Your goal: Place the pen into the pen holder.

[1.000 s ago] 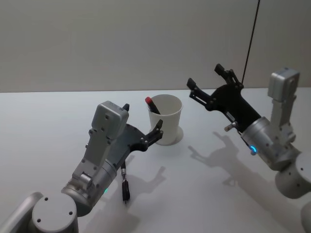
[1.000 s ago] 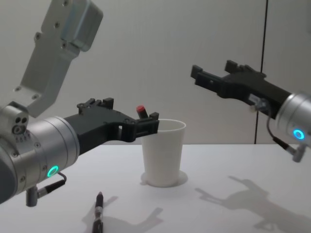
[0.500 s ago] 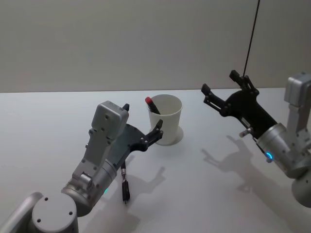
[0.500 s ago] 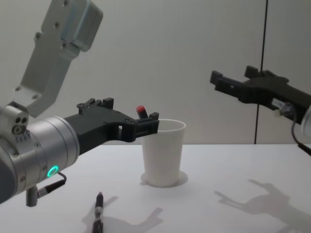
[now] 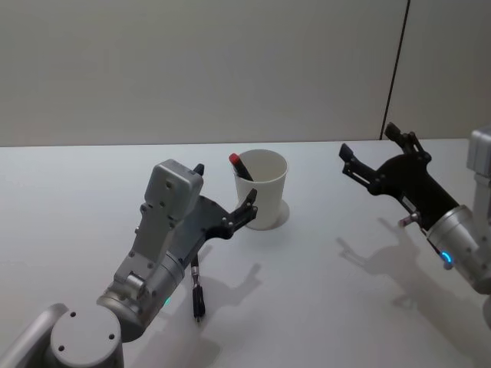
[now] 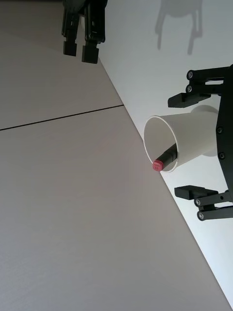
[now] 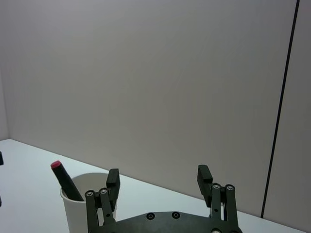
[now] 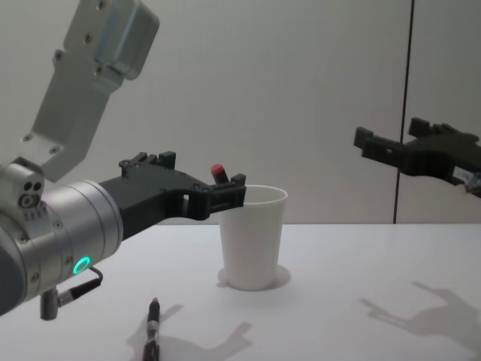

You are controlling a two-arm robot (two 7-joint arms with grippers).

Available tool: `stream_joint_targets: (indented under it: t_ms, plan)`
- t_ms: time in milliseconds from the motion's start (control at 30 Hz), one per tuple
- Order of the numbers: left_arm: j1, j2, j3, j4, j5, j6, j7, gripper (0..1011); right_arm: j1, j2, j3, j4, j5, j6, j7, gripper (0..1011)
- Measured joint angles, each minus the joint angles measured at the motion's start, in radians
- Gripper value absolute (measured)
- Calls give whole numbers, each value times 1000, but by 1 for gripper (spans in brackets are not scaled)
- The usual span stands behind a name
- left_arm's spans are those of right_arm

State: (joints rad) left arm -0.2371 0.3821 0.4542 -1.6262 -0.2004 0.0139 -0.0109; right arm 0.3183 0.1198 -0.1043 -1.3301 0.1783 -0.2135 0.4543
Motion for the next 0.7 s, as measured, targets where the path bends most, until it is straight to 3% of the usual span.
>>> stream_joint_targets:
  t_ms: [700]
  plan:
    - [0,0,0,0,0,0,0,1001,-23,21,9,-20,-42,25,-61,1002]
